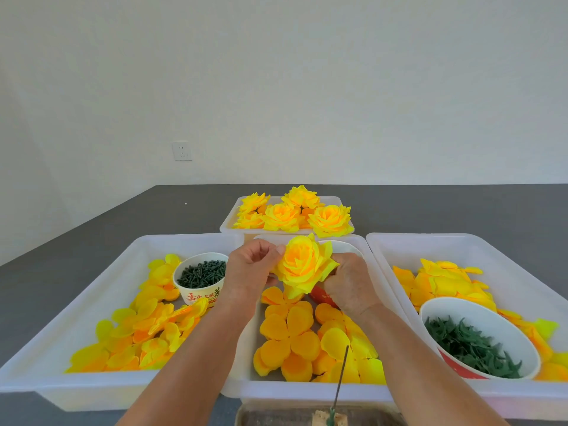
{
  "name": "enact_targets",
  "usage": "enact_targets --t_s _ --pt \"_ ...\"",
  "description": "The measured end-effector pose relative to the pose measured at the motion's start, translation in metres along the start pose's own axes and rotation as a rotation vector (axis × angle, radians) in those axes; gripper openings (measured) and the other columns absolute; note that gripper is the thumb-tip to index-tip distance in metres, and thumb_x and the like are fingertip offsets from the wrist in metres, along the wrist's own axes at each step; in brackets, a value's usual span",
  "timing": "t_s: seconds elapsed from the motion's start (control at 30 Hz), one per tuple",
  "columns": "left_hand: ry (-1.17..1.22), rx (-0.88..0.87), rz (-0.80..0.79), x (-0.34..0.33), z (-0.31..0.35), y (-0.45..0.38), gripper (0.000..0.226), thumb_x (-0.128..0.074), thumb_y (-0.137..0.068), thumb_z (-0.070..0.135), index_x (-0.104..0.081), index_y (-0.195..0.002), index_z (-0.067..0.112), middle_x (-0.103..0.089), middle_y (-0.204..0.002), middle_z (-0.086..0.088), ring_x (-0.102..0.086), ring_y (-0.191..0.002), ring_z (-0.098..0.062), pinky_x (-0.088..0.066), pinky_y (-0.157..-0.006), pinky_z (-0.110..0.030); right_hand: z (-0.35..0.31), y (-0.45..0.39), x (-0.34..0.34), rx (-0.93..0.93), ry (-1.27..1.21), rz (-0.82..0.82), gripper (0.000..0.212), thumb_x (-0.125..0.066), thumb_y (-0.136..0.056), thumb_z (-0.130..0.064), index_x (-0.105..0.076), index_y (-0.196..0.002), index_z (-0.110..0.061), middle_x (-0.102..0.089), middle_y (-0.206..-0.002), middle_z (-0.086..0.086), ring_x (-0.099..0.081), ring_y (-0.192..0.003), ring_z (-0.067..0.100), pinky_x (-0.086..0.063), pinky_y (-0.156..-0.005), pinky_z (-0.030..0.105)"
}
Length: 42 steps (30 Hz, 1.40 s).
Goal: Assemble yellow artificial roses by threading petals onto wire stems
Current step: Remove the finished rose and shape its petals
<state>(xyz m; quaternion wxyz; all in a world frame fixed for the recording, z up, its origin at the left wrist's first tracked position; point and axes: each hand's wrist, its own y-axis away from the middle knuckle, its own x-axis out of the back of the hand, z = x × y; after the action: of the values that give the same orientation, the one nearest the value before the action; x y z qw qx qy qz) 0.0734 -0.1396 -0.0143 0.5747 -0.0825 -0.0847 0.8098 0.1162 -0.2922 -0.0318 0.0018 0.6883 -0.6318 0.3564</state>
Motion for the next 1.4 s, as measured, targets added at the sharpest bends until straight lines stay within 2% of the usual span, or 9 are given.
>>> enact_targets --t_s 0.2,0.33,0.47,0.57,0.7,0.8,0.93,1.13,1.4 --pt "-0.081 -0.076 0.053 0.001 -0.003 -0.002 0.019 -0.062 -0.088 0.009 -0.06 -0.068 0.009 -0.058 -0.071 -0.01 -0.058 -0.061 -0.011 -0.054 -0.05 -0.026 0.0 -0.001 -0.001 -0.07 -0.028 0.003 0.012 -0.068 -0.082 -0.002 -0.071 -0.093 -0.004 -0.067 -0.088 0.005 -0.057 -0.084 0.019 -0.04 -0.068 0.012" --pt "-0.117 -0.098 0.065 0.002 -0.003 -0.004 0.016 -0.061 -0.088 0.007 -0.062 -0.072 0.008 -0.059 -0.075 -0.019 -0.056 -0.066 -0.018 -0.054 -0.051 -0.026 -0.004 0.001 0.0 -0.104 -0.034 -0.064 0.021 -0.072 -0.081 -0.016 -0.07 -0.097 -0.002 -0.07 -0.094 0.009 -0.063 -0.088 0.023 -0.051 -0.082 0.029" --pt "-0.144 -0.124 0.065 0.0 -0.002 -0.003 0.015 -0.061 -0.088 0.006 -0.062 -0.073 0.008 -0.062 -0.08 -0.027 -0.055 -0.069 -0.024 -0.054 -0.067 -0.047 -0.006 0.003 0.001 -0.126 -0.036 -0.048 0.026 -0.074 -0.079 -0.024 -0.072 -0.094 -0.003 -0.071 -0.09 0.008 -0.062 -0.083 0.022 -0.048 -0.075 0.024" --pt "-0.143 -0.153 0.08 0.001 0.0 -0.001 0.014 -0.061 -0.088 0.008 -0.063 -0.074 0.006 -0.064 -0.078 -0.024 -0.057 -0.068 -0.023 -0.054 -0.069 -0.049 -0.006 0.003 0.001 -0.196 -0.09 -0.035 0.021 -0.072 -0.08 -0.015 -0.07 -0.1 -0.008 -0.069 -0.095 0.006 -0.061 -0.091 0.021 -0.047 -0.078 0.025" --pt "-0.132 -0.185 0.145 0.002 0.0 -0.001 0.014 -0.061 -0.088 0.009 -0.063 -0.075 0.005 -0.065 -0.075 -0.021 -0.06 -0.069 -0.025 -0.056 -0.065 -0.043 -0.012 0.003 0.003 -0.43 -0.513 -0.033 0.008 -0.07 -0.08 -0.015 -0.072 -0.088 -0.014 -0.071 -0.091 0.009 -0.064 -0.088 0.025 -0.054 -0.076 0.033" --pt "-0.151 -0.204 0.228 0.002 0.0 -0.002 0.013 -0.062 -0.087 0.01 -0.064 -0.075 0.005 -0.066 -0.074 -0.016 -0.061 -0.07 -0.031 -0.057 -0.067 -0.044 -0.019 0.0 0.009 -0.567 -0.859 -0.094 0.023 -0.064 -0.085 -0.026 -0.068 -0.102 -0.011 -0.071 -0.098 0.015 -0.068 -0.082 0.024 -0.055 -0.065 0.034" --pt "-0.203 -0.213 0.292 0.002 0.002 -0.002 0.018 -0.065 -0.085 0.011 -0.062 -0.068 0.016 -0.064 -0.066 -0.003 -0.061 -0.067 -0.023 -0.056 -0.07 -0.047 -0.028 -0.009 0.013 -0.643 -0.904 -0.236 0.049 -0.061 -0.079 -0.05 -0.063 -0.11 -0.013 -0.071 -0.103 0.015 -0.069 -0.086 0.03 -0.055 -0.067 0.037" --pt "-0.219 -0.214 0.376 0.004 0.005 -0.002 0.029 -0.066 -0.085 0.014 -0.056 -0.062 0.029 -0.06 -0.06 0.008 -0.055 -0.058 -0.011 -0.051 -0.062 -0.032 -0.038 -0.025 0.009 -0.638 -0.829 -0.279 0.028 -0.066 -0.083 -0.019 -0.061 -0.108 -0.008 -0.073 -0.092 0.015 -0.071 -0.078 0.03 -0.056 -0.057 0.033" --pt "-0.138 -0.172 0.432 0.008 0.005 -0.002 0.023 -0.064 -0.086 0.017 -0.061 -0.067 0.027 -0.062 -0.063 0.007 -0.052 -0.056 -0.003 -0.048 -0.061 -0.026 -0.041 -0.04 0.007 -0.716 -0.716 -0.384 0.008 -0.059 -0.088 -0.009 -0.061 -0.094 -0.005 -0.073 -0.08 0.016 -0.071 -0.069 0.029 -0.058 -0.057 0.033"
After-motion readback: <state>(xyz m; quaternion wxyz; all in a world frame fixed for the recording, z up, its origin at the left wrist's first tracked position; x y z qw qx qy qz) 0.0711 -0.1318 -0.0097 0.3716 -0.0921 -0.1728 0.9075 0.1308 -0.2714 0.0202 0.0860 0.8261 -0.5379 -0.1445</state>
